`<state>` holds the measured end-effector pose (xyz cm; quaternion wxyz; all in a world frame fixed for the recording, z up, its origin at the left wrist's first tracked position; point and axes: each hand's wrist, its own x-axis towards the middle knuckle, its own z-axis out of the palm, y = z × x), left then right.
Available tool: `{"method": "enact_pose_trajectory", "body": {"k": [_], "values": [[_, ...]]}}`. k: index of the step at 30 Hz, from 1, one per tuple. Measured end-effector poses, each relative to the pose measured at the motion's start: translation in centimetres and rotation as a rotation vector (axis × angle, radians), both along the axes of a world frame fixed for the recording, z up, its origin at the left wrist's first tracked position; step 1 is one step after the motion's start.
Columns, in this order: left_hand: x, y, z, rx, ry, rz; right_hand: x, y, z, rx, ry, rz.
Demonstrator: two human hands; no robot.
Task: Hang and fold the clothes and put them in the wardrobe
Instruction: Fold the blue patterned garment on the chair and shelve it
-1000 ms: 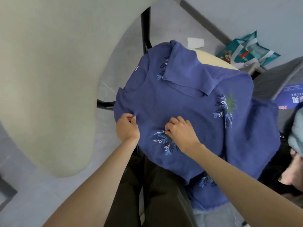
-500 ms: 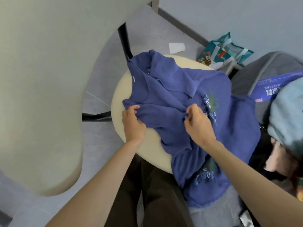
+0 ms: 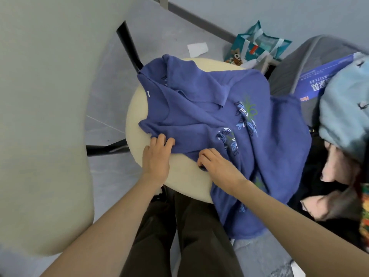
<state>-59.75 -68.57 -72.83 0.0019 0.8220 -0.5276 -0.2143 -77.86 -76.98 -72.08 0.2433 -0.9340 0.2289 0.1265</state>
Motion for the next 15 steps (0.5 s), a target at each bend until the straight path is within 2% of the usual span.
{"method": "enact_pose_trajectory", "body": {"k": [5, 7, 10, 15], "values": [[0.3, 0.5, 0.8, 0.118, -0.108, -0.017, -0.1, -0.3, 0.6, 0.264, -0.169, -0.585], [0.4, 1.2, 1.7, 0.141, -0.146, -0.019, -0.2, 0.1, 1.3, 0.366, -0.202, -0.755], [0.3, 2.7, 3.6, 0.066, -0.128, 0.045, -0.5, 0.9, 2.4, 0.534, -0.164, -0.811], [-0.5, 4.2, 6.3, -0.209, 0.205, 0.19, -0.8, 2.9, 3.0, 0.728, -0.018, -0.77]]}}
